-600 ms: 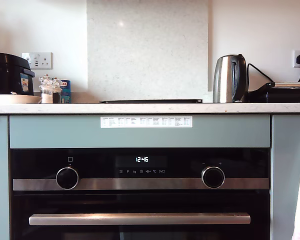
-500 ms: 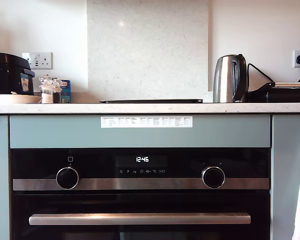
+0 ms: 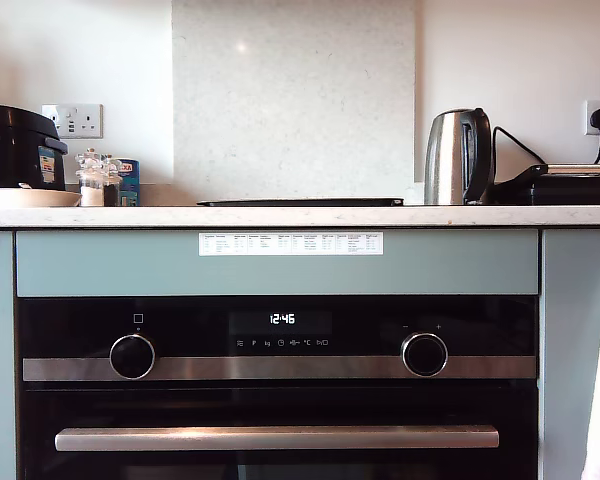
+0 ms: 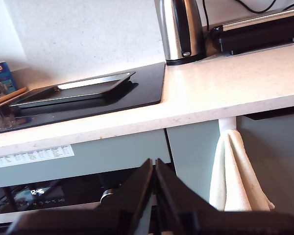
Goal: Switch the oven into microwave mode by turning the left rotary switch to the microwave symbol
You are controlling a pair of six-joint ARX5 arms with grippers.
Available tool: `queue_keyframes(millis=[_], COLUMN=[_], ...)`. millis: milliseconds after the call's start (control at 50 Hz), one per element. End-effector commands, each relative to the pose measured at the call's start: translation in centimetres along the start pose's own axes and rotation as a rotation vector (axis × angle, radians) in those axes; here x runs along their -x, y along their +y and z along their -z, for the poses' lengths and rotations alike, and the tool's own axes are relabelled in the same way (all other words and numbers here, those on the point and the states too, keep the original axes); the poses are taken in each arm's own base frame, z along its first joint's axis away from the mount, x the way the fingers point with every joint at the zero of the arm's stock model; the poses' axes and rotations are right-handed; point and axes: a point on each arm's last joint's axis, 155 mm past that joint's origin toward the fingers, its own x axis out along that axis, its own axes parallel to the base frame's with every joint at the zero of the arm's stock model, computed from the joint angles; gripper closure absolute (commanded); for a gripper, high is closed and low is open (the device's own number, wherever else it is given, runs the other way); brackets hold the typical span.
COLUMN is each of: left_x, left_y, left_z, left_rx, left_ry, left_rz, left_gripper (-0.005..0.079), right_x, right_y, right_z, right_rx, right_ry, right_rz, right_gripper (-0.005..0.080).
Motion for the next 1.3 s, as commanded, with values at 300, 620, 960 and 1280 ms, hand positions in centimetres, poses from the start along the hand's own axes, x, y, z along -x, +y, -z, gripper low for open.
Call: queue_keyframes(millis=[300,620,960,1280], left_x=[-0.9,-2.9,-5.3,-6.8], left_y=[-1.4,-2.5,-2.6,-1.1], left_z=[1.1,3.7,6.4,8.5], left_rx=[0.081,0.110,0.120,0.089], left_ry=[0.098,0.206,0.285,0.324], left_rz=[0.072,0.129,0.122,0.047], left_gripper=[0.0171,0.0172,0.0172,0.0172], right_x=[0.0,0.6,2.1,2.4], right_y=[0.6,4.5,8.8,9.4], right_z=[-0.1,2.4,5.0,8.1], right_rx=[-0.002,-0.015,0.015,0.059], right_ry=[-0.006,0.105,0.210,0.327], right_rz=[-0.030,-0.233,-0.423,-0.424], right_gripper=[0.0765,0.0765,0.0764,0.0765])
